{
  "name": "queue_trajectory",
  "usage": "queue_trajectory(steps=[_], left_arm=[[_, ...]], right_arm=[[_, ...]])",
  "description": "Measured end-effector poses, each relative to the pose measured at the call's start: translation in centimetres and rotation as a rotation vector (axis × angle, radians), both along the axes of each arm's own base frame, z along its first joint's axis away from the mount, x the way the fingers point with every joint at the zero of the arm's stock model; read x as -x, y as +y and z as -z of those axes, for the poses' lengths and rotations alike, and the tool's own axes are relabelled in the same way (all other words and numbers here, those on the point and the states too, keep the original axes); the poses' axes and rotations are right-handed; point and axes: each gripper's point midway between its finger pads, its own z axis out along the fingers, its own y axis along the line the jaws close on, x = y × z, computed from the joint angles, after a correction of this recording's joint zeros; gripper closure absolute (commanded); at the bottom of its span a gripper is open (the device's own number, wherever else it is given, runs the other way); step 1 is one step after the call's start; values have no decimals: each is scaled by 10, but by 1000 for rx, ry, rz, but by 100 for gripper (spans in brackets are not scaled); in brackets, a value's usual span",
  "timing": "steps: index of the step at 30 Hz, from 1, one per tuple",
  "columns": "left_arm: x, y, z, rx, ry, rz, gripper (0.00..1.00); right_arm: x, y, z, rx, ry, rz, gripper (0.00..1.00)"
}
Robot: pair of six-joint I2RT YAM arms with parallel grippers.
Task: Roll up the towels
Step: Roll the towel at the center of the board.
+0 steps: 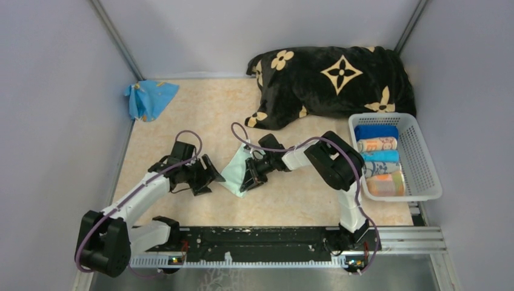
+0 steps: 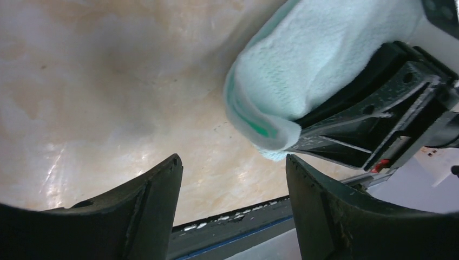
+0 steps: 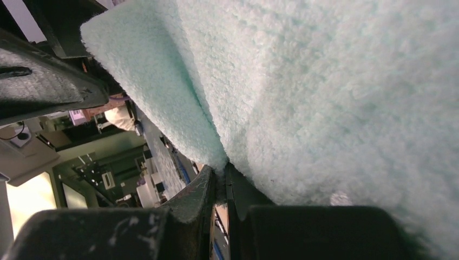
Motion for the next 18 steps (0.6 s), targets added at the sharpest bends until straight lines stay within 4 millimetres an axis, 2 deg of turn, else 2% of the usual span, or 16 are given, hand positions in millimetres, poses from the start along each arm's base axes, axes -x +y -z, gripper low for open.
queue_trajectory(steps=[5,11,18], left_arm=[[-12,-9,0,41,-29,8,32],[-15,-11,27,24,44,-5,42],[-25,-19,30,54,44,-3,47]], right_arm=[[-1,0,0,10,10,-2,94],[-1,0,1,25,12,-1,88],[-2,-4,-3,67,-49,-1,72]])
